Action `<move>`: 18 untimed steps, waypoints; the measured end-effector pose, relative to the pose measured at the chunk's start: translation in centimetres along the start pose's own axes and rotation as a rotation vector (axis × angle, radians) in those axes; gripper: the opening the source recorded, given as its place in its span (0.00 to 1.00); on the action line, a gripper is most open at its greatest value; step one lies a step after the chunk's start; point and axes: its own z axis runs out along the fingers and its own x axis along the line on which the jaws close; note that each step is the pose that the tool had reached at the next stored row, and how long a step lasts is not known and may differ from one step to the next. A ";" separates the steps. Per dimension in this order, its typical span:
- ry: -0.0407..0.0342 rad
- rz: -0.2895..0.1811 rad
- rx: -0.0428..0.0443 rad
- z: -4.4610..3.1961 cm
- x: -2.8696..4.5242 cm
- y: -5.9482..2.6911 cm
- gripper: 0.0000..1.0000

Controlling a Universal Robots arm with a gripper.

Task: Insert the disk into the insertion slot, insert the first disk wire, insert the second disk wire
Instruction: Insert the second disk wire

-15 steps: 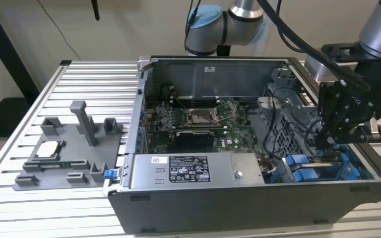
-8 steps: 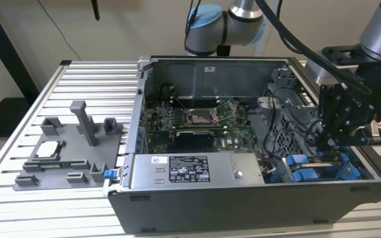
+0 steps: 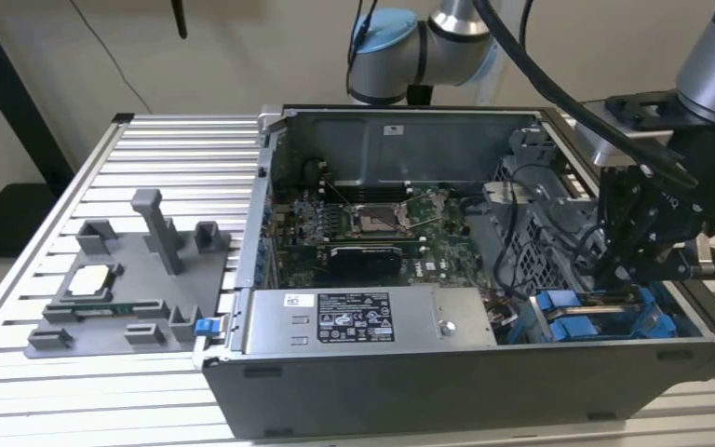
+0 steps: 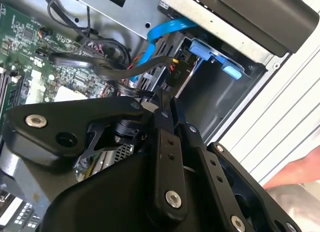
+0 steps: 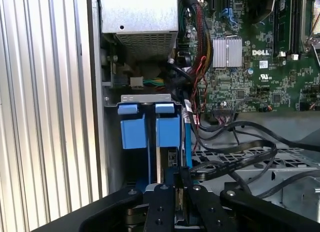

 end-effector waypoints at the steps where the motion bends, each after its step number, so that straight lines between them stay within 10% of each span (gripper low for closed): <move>1: -0.0005 0.000 0.0000 0.06 0.00 -0.03 0.00; 14: -0.0029 0.001 -0.0001 0.66 0.00 -0.19 0.00; 18: -0.0138 0.001 -0.0007 0.75 0.00 -0.19 0.00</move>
